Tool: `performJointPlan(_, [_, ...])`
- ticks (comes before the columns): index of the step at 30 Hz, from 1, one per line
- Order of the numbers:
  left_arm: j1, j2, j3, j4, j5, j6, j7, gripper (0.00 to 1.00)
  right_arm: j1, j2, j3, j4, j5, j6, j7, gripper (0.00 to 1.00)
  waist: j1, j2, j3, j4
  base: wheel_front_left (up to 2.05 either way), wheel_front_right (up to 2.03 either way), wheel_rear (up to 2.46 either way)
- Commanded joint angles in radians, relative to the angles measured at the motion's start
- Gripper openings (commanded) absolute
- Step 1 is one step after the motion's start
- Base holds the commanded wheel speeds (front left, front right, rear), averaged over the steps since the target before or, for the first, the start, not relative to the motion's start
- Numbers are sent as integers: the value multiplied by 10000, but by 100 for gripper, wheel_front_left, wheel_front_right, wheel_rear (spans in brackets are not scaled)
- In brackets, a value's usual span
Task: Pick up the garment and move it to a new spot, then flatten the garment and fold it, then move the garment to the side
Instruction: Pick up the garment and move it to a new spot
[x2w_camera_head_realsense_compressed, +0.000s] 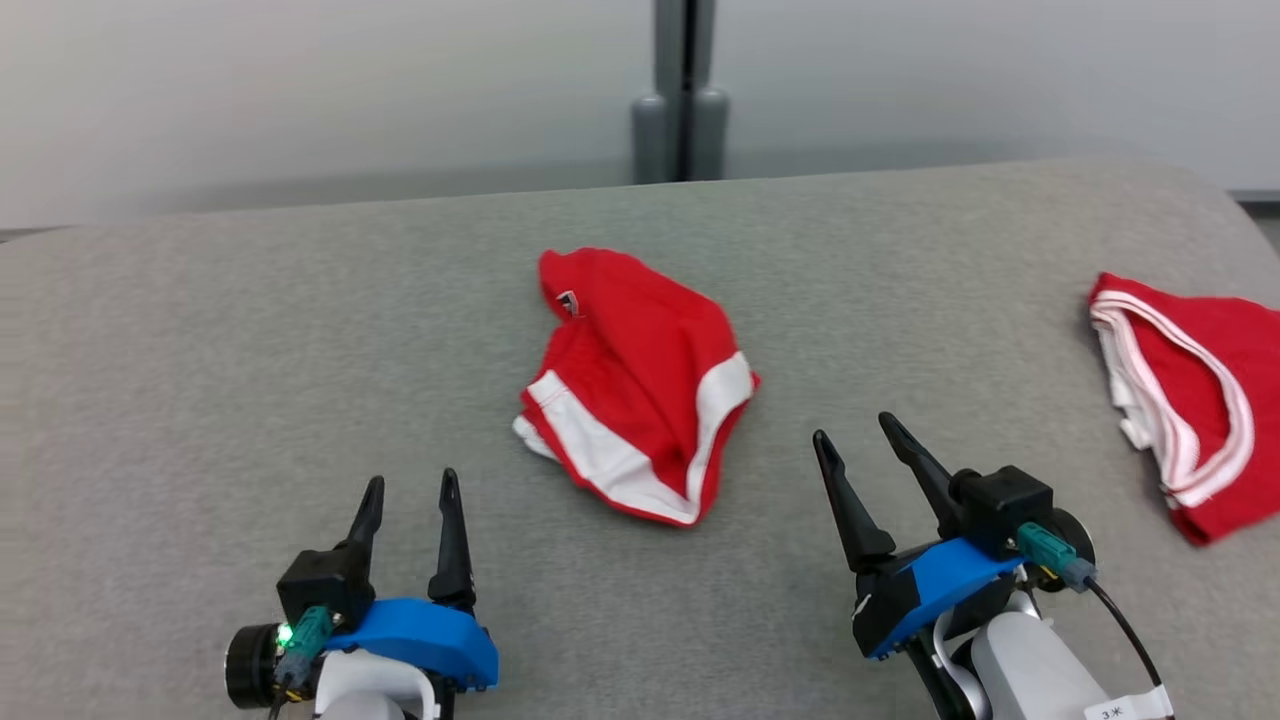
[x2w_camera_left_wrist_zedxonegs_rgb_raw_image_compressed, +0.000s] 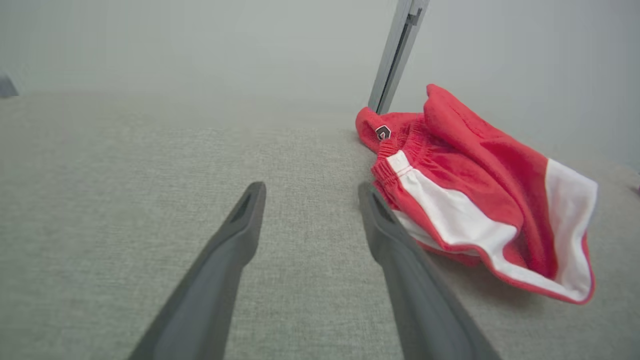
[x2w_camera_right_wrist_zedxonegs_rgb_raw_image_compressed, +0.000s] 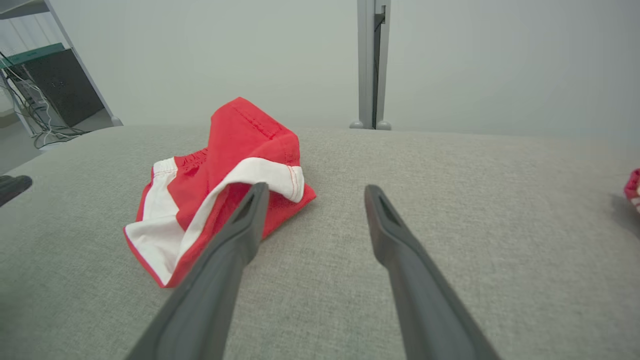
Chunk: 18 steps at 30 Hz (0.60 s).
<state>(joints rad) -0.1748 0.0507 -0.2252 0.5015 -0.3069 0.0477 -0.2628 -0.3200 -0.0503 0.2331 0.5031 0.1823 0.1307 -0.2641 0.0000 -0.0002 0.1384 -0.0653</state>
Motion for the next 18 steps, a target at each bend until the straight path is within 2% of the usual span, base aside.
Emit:
performJointPlan(1, [142,-5,100,-358,64,15,-21,100,-38,-20,-61,161,55,1,1,100,0,2,142,452,0,0,0])
performJointPlan(5, [320,-6,136,-1007,-13,82,-21,100,-208,-24,-101,382,225,1,1,100,0,2,187,1104,0,0,0])
performJointPlan(12, [463,-8,42,-1105,10,96,-23,100,-516,-30,-491,979,30,1,1,100,0,2,323,1967,0,0,0])
performJointPlan(18, [414,-6,12,-1179,-29,95,-23,100,-752,-25,-1290,1571,1266,1,2,100,0,2,513,2400,0,0,0])
